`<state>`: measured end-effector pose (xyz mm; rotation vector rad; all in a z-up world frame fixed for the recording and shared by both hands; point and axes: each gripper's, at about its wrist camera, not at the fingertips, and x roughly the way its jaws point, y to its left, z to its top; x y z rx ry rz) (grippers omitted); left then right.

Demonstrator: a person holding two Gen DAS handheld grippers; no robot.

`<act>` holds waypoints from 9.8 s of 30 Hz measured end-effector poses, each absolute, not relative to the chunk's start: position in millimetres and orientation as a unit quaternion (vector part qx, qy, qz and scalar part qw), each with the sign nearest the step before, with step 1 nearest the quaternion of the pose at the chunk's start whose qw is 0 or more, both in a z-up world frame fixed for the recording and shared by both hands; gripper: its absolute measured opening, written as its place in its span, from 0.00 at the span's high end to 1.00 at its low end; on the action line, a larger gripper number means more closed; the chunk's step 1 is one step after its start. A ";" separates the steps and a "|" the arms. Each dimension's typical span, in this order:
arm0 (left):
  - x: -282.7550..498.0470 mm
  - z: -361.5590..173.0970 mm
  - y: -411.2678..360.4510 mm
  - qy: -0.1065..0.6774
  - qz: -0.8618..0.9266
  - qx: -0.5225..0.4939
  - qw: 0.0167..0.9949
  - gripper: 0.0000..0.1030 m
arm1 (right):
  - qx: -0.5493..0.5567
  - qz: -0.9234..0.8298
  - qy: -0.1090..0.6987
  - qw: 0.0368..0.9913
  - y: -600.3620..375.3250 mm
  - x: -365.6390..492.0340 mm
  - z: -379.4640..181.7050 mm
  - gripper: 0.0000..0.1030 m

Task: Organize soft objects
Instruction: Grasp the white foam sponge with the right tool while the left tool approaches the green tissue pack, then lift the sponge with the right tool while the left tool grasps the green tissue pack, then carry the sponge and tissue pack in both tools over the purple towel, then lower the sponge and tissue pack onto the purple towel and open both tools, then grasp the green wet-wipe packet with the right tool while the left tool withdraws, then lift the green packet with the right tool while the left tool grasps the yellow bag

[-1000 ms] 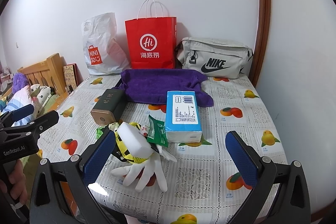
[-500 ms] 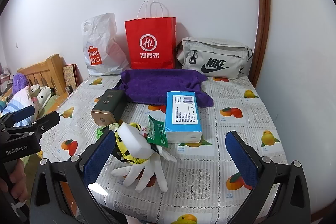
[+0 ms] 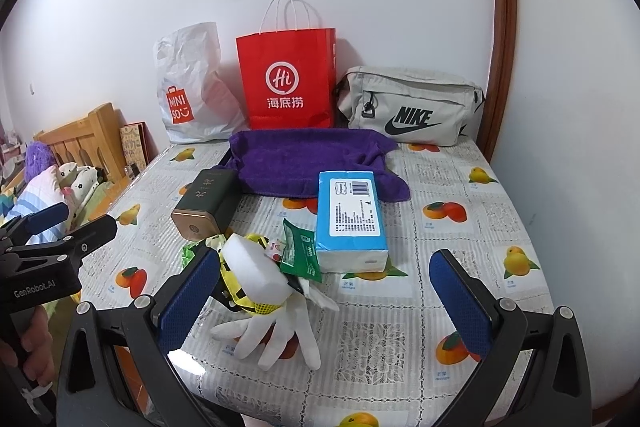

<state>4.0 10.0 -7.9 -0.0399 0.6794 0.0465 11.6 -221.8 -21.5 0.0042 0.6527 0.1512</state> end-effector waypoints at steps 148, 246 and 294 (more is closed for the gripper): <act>184.7 -56.1 62.7 0.406 -0.005 -0.019 0.913 0.40 | 0.026 0.156 0.381 0.911 -235.3 204.2 -63.5 0.68; 199.1 -51.5 49.5 0.456 -0.003 -0.060 0.888 0.21 | 0.023 0.160 0.416 0.895 -235.3 165.4 -84.4 0.29; 107.9 -125.3 65.0 0.485 -0.042 -0.111 0.867 0.21 | 0.105 0.195 0.447 0.867 -201.3 101.3 -129.6 0.58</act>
